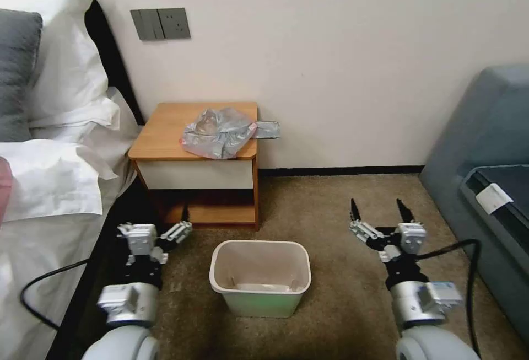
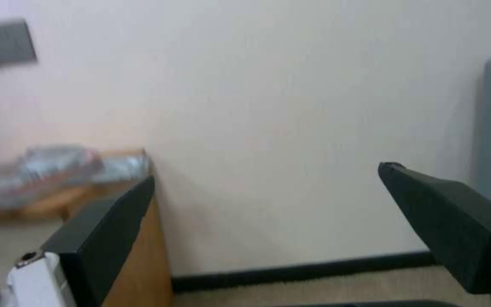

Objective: Pick up the garbage bag from the table and place it over the trash can.

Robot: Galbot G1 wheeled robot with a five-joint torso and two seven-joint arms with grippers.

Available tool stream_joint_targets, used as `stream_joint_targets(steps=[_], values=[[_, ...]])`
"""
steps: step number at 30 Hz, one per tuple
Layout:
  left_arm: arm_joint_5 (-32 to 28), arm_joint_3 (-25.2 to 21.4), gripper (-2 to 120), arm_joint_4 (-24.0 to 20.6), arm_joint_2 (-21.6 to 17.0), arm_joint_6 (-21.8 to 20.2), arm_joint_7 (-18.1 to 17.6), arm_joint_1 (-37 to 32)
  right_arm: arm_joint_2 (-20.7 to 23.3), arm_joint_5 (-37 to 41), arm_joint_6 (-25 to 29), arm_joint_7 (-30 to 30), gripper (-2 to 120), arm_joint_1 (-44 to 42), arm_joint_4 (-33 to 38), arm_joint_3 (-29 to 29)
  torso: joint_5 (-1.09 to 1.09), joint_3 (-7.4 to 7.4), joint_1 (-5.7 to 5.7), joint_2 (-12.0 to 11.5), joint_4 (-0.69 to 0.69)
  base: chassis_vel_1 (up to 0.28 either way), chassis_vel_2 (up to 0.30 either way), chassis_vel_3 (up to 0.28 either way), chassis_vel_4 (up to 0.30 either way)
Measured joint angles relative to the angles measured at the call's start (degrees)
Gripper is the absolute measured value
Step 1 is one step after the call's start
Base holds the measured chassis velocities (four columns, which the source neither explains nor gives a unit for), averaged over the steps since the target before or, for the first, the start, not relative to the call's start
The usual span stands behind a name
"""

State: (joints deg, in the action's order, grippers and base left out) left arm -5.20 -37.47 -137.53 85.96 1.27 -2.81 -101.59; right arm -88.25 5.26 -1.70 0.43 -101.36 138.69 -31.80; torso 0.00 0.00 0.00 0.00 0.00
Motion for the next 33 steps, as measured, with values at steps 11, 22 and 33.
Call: stream_joint_targets(steps=[11,22,33], values=[[-2.4,-2.7,100,-6.3,0.0,0.6,-1.3,-5.7,-0.4,1.7,-0.7,0.3,100,-3.2,5.2,-0.1,0.0,0.0,0.0,0.0,-0.01,0.0,0.0,0.0,0.0],[-4.3,-1.6,100,-6.0,-4.4,-2.9,-1.4,-9.8,7.2,11.1,-6.0,3.2,100,-2.9,3.5,0.4,0.0,0.0,-0.01,0.0,-0.01,0.0,0.0,0.0,0.0],[-4.0,-1.7,100,-5.9,-3.3,-2.4,-1.8,-12.2,8.7,22.2,-7.7,4.1,100,2.3,0.4,1.2,0.0,0.0,-0.01,0.0,-0.01,0.0,0.0,0.0,0.0]])
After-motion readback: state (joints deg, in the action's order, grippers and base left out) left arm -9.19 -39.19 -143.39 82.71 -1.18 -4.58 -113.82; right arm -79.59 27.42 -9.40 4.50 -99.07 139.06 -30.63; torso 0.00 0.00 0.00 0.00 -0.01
